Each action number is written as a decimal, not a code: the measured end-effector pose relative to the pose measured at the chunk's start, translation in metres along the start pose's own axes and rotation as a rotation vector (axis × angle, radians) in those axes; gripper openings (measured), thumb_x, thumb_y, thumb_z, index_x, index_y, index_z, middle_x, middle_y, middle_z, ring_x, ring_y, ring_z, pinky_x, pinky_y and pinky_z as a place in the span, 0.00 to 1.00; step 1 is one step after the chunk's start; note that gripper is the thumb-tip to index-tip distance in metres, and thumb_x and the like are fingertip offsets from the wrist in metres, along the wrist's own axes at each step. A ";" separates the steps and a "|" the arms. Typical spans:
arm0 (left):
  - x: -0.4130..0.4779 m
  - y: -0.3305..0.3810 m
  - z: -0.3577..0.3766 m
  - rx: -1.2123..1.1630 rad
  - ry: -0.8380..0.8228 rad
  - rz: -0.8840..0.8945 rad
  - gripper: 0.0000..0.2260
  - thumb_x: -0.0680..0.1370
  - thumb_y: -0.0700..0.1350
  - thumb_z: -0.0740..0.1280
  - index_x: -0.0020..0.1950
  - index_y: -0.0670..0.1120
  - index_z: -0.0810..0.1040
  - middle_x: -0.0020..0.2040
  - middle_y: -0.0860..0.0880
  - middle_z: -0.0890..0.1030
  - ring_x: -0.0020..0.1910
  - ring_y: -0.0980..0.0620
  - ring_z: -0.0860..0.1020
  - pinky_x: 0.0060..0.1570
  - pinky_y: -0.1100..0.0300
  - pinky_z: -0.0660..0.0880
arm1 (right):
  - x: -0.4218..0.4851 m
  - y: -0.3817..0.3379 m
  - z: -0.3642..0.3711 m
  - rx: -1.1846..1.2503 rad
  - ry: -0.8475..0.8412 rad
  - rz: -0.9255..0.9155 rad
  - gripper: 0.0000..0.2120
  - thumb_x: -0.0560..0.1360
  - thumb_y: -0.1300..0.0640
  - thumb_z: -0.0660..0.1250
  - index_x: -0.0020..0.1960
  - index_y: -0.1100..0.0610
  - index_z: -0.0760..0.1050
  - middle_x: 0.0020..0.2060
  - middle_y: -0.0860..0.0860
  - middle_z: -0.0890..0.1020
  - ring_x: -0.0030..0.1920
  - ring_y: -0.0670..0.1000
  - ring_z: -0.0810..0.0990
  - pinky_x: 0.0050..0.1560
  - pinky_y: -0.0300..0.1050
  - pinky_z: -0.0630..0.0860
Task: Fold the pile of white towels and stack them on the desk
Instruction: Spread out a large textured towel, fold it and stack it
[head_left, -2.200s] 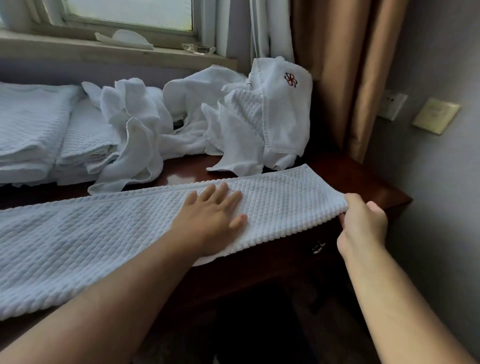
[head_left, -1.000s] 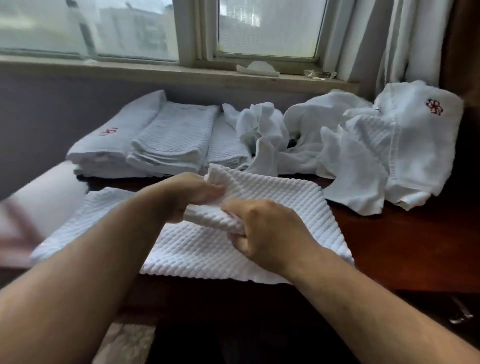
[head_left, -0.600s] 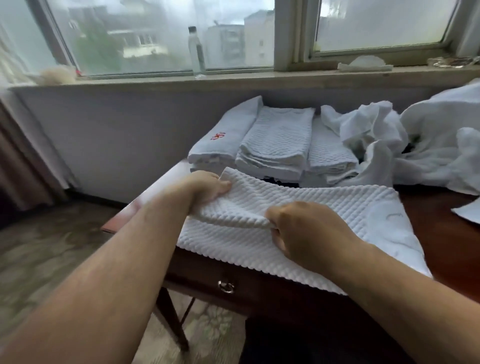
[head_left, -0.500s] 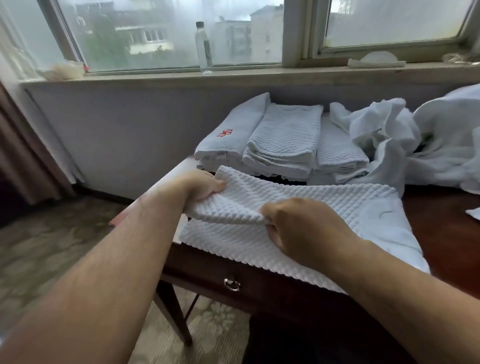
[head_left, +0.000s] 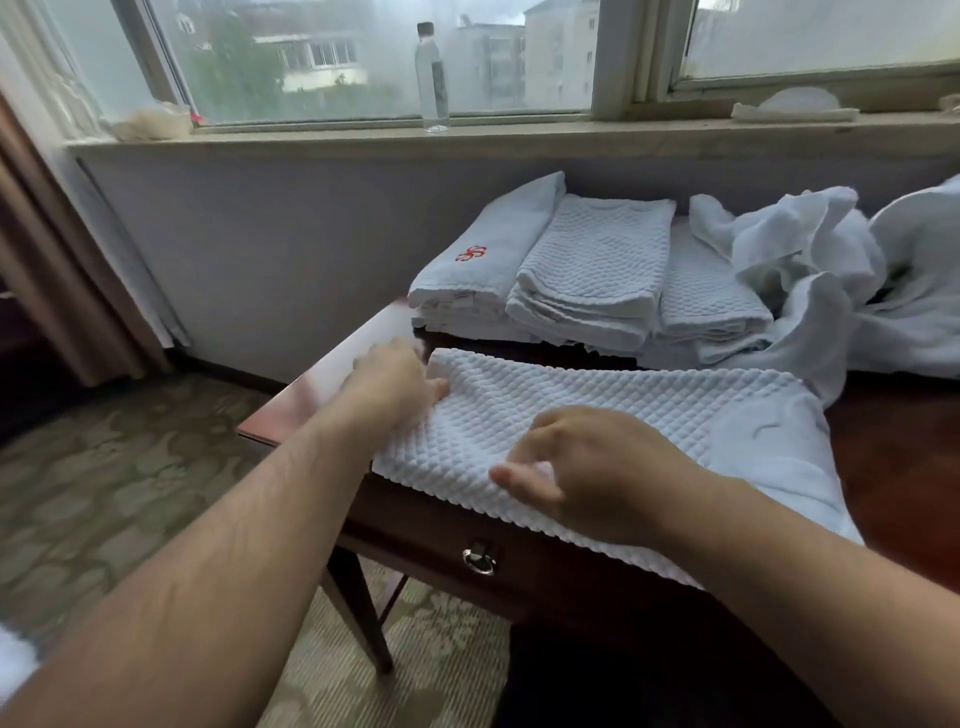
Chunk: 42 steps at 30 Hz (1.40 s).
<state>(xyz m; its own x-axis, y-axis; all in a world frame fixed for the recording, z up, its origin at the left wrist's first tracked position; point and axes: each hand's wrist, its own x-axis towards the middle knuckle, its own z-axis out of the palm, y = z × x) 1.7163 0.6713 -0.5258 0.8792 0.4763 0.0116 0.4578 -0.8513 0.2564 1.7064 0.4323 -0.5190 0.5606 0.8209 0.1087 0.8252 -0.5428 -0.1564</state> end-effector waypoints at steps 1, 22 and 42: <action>-0.002 0.004 0.002 -0.040 0.088 0.051 0.19 0.80 0.53 0.67 0.70 0.51 0.72 0.68 0.48 0.73 0.69 0.45 0.68 0.66 0.49 0.69 | -0.001 0.006 -0.002 0.061 0.001 0.033 0.27 0.80 0.34 0.51 0.45 0.52 0.79 0.43 0.45 0.80 0.45 0.46 0.78 0.46 0.48 0.77; -0.020 0.038 0.054 0.113 -0.109 0.406 0.37 0.73 0.74 0.38 0.81 0.64 0.46 0.83 0.56 0.45 0.81 0.54 0.43 0.78 0.47 0.41 | -0.081 0.096 0.003 -0.094 -0.173 0.360 0.37 0.74 0.30 0.34 0.81 0.38 0.42 0.81 0.40 0.42 0.80 0.46 0.37 0.79 0.50 0.34; -0.077 0.110 0.071 0.147 -0.113 0.630 0.31 0.80 0.69 0.41 0.82 0.61 0.46 0.83 0.52 0.45 0.82 0.51 0.43 0.78 0.44 0.43 | -0.122 0.099 -0.007 1.330 0.410 0.939 0.18 0.75 0.53 0.75 0.54 0.68 0.80 0.41 0.59 0.87 0.41 0.56 0.88 0.39 0.43 0.82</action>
<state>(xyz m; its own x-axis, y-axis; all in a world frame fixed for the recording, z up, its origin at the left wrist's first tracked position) 1.7084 0.5255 -0.5667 0.9896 -0.1430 0.0126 -0.1435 -0.9847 0.0993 1.7206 0.2769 -0.5410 0.9477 0.1084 -0.3002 -0.2912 -0.0913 -0.9523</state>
